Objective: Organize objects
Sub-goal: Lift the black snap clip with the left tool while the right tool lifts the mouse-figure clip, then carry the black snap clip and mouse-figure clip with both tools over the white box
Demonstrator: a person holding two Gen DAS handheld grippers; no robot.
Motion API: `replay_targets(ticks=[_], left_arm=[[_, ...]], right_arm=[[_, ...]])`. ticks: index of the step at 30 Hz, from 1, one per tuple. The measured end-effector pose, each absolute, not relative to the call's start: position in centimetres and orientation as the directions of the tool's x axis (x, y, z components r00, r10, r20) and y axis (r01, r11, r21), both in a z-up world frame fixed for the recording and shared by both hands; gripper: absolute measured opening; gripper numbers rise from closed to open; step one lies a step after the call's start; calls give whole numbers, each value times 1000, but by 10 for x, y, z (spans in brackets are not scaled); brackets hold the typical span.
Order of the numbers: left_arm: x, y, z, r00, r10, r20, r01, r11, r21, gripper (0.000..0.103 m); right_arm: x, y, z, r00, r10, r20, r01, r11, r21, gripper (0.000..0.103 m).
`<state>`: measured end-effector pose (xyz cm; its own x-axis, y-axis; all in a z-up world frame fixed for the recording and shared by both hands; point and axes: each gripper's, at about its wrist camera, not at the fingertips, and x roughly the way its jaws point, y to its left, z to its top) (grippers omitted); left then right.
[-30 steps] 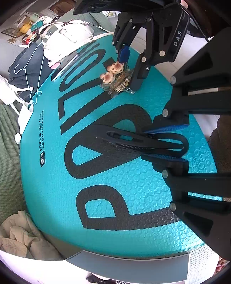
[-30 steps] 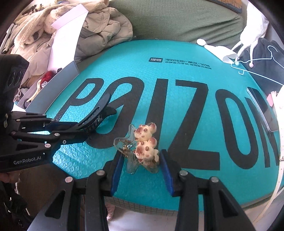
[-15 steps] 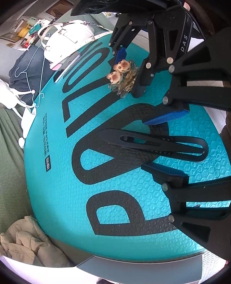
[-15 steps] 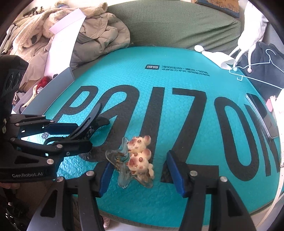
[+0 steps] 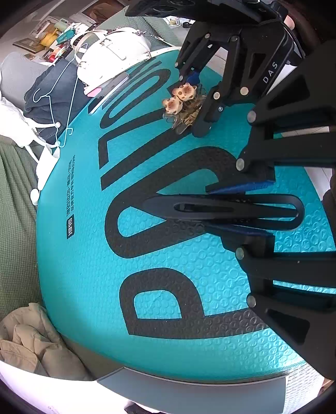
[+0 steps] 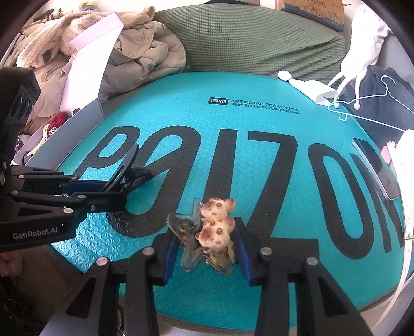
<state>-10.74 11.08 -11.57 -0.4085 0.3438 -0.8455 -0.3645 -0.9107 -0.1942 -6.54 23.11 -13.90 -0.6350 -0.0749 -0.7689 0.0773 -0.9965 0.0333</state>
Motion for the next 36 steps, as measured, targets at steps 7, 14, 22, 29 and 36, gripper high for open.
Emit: replay_targets(ticks=[7, 14, 22, 29, 36], left_arm=[[-104, 111, -112, -422, 314, -851, -348, -922, -168, 21], [-98, 90, -104, -436, 312, -844, -280, -939, -202, 21], [-85, 60, -87, -467, 284, -837, -226, -954, -197, 21], [-74, 38, -68, -498, 253, -829, -187, -965, -182, 21], [-60, 12, -50, -519, 214, -827, -142, -976, -163, 21]], right_arm=[[-64, 232, -136, -616, -56, -786, 54, -998, 29, 40], [-63, 227, -128, -606, -78, -791, 65, -997, 48, 40], [-63, 207, -116, -595, -107, -796, 115, -992, 48, 39], [-61, 183, -94, -607, -142, -782, 186, -982, 34, 39], [-61, 154, -71, -612, -182, -769, 263, -965, 19, 39]])
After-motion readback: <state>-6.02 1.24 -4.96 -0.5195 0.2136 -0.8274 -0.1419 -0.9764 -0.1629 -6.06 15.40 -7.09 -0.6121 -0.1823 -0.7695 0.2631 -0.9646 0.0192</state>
